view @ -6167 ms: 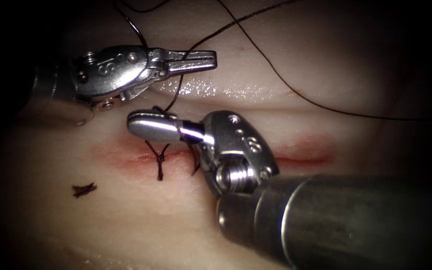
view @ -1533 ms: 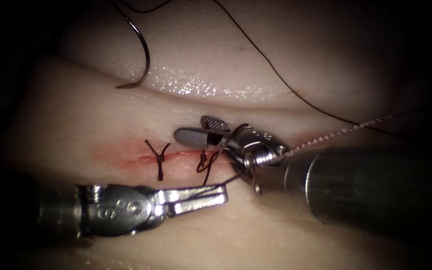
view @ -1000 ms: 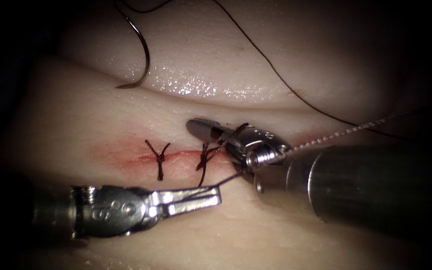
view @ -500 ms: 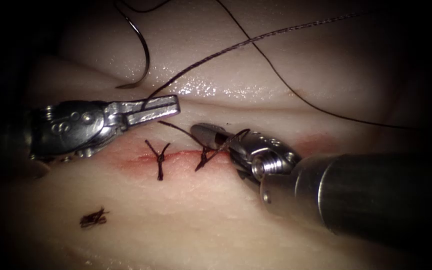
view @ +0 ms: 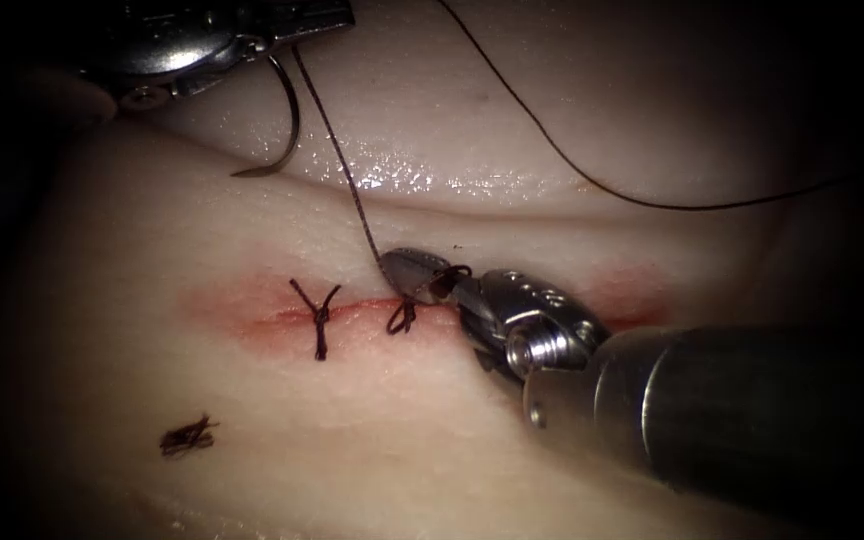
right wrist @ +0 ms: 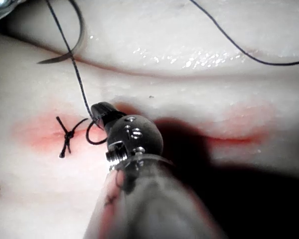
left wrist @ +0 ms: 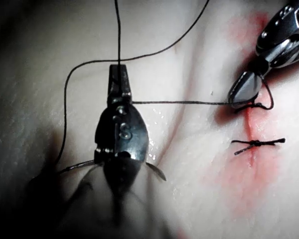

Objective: Wound Closure

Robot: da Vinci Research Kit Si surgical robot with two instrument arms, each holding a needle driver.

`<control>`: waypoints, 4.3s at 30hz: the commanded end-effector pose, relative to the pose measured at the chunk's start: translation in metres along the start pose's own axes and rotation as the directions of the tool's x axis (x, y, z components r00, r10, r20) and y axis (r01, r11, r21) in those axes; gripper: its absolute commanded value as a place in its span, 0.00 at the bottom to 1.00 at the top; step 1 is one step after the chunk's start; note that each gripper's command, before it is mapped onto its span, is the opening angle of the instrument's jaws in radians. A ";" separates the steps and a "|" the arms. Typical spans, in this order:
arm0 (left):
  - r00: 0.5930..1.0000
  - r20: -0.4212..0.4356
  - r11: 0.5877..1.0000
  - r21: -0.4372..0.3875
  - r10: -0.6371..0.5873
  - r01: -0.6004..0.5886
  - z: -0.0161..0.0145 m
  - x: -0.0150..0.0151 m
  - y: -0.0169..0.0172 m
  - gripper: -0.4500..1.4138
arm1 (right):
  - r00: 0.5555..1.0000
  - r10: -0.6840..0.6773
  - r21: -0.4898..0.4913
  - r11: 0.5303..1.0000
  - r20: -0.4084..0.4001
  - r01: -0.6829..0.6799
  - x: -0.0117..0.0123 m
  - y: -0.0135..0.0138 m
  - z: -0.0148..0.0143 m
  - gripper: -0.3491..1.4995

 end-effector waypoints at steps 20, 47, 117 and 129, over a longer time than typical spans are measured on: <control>0.963 0.152 0.969 0.070 0.224 -0.237 0.0066 -0.0025 -0.0100 0.00 | 1.000 -0.023 0.020 1.000 -0.008 0.023 -0.0024 -0.0017 -0.0018 0.00; 0.876 0.290 0.895 0.114 0.386 -0.432 0.0129 -0.0008 -0.0136 0.00 | 0.997 -0.075 0.049 0.996 -0.020 0.076 -0.0065 -0.0031 -0.0035 0.00; 0.775 0.451 0.820 0.147 0.442 -0.553 0.0097 0.0038 -0.0236 0.00 | 0.982 -0.154 -0.066 0.987 -0.109 0.147 -0.0170 -0.0063 -0.0082 0.00; 0.774 0.455 0.818 0.153 0.439 -0.554 0.0096 0.0039 -0.0236 0.00 | 0.983 -0.148 -0.069 0.988 -0.107 0.141 -0.0166 -0.0068 -0.0082 0.00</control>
